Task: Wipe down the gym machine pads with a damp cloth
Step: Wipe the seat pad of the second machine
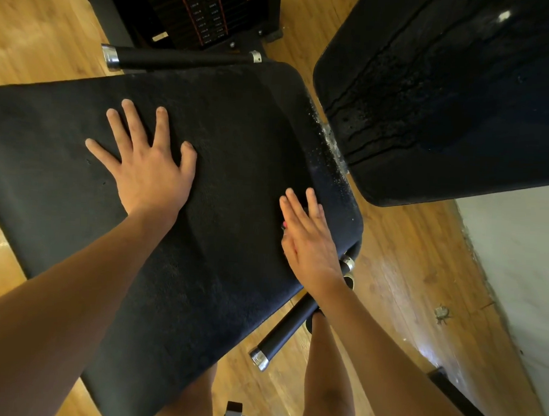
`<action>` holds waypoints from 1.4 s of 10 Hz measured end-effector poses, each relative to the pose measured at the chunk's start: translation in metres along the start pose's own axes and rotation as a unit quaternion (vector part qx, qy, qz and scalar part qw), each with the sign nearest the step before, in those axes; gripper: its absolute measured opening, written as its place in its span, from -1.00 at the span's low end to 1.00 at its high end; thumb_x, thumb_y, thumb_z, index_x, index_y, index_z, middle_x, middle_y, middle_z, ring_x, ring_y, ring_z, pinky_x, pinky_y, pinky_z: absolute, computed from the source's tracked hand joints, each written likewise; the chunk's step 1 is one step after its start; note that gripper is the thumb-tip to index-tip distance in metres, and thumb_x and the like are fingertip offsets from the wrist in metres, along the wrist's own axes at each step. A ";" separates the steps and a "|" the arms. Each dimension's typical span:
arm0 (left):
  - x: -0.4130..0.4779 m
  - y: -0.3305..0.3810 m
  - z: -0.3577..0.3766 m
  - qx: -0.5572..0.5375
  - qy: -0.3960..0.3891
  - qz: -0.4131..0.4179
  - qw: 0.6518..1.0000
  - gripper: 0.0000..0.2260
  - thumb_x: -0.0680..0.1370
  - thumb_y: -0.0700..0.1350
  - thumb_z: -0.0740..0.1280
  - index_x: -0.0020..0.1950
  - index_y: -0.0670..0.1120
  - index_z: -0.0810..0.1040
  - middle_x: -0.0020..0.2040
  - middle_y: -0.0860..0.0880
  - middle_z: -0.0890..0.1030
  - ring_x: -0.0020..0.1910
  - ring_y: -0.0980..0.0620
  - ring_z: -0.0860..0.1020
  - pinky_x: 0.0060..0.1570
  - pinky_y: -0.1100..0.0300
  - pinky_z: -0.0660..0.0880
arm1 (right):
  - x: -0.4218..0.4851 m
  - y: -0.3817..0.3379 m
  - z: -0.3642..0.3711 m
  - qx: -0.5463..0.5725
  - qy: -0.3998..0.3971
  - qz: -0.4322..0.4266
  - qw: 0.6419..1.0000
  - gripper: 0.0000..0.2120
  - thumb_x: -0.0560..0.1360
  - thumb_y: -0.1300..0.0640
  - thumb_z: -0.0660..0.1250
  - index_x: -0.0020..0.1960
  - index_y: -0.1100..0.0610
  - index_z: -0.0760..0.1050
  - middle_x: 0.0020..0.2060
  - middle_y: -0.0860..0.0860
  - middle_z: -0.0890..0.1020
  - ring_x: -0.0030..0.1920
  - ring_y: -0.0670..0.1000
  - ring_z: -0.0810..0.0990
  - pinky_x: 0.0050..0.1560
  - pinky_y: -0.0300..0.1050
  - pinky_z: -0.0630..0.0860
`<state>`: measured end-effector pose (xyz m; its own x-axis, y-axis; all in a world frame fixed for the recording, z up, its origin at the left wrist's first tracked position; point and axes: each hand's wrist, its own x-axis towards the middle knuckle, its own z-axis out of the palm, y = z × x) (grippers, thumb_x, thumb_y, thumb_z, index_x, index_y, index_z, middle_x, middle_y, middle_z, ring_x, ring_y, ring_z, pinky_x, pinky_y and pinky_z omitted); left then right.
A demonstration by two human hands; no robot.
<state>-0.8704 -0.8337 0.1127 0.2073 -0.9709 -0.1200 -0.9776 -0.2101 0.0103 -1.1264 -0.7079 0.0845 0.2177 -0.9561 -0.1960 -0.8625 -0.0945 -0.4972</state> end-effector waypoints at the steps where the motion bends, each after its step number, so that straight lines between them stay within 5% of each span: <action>1: 0.000 0.001 -0.001 0.002 -0.002 0.000 1.000 -0.41 0.66 0.23 -0.01 0.66 0.04 0.12 0.68 -0.20 -0.02 0.65 -0.25 -0.08 0.48 -0.47 -0.15 | -0.012 0.003 0.003 -0.012 0.005 0.004 1.000 -0.47 0.67 0.10 0.04 0.63 0.11 0.16 0.63 0.00 0.17 0.66 0.07 -0.13 0.62 0.08 -0.09; 5: 0.000 0.002 -0.003 0.005 -0.003 -0.001 1.000 -0.41 0.66 0.23 -0.01 0.66 0.04 0.12 0.68 -0.19 -0.02 0.65 -0.25 -0.09 0.48 -0.47 -0.16 | 0.082 -0.020 -0.010 0.014 0.022 0.003 1.000 -0.47 0.70 0.17 0.11 0.65 0.14 0.13 0.65 0.04 0.13 0.66 0.14 -0.11 0.65 0.07 -0.15; 9: 0.000 0.003 -0.004 0.008 -0.007 0.001 1.000 -0.40 0.65 0.24 -0.01 0.66 0.03 0.12 0.68 -0.20 -0.02 0.65 -0.27 -0.09 0.47 -0.48 -0.16 | -0.029 0.021 -0.001 0.029 0.032 -0.033 0.999 -0.50 0.67 0.12 0.10 0.60 0.05 0.23 0.59 -0.02 0.27 0.66 0.09 -0.07 0.64 0.03 -0.13; 11: 0.000 0.000 -0.001 0.002 -0.003 0.000 1.000 -0.41 0.66 0.24 -0.02 0.66 0.04 0.12 0.68 -0.19 -0.02 0.65 -0.26 -0.09 0.47 -0.48 -0.17 | -0.021 0.017 0.000 0.038 0.051 -0.039 0.997 -0.50 0.66 0.15 0.12 0.59 0.06 0.25 0.56 0.01 0.36 0.65 0.13 0.04 0.60 0.25 0.12; 14: -0.004 -0.001 -0.001 -0.008 -0.004 0.002 1.000 -0.41 0.67 0.23 0.00 0.66 0.04 0.11 0.68 -0.19 -0.02 0.65 -0.25 -0.09 0.47 -0.47 -0.17 | -0.006 0.021 -0.001 0.128 0.101 -0.082 0.983 -0.59 0.65 0.27 0.23 0.49 0.18 0.42 0.40 0.06 0.56 0.58 0.22 0.26 0.54 0.34 0.23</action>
<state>-0.8705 -0.8299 0.1137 0.2029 -0.9708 -0.1282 -0.9778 -0.2078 0.0266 -1.1464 -0.7041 0.0763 0.2274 -0.9717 0.0633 -0.6744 -0.2041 -0.7096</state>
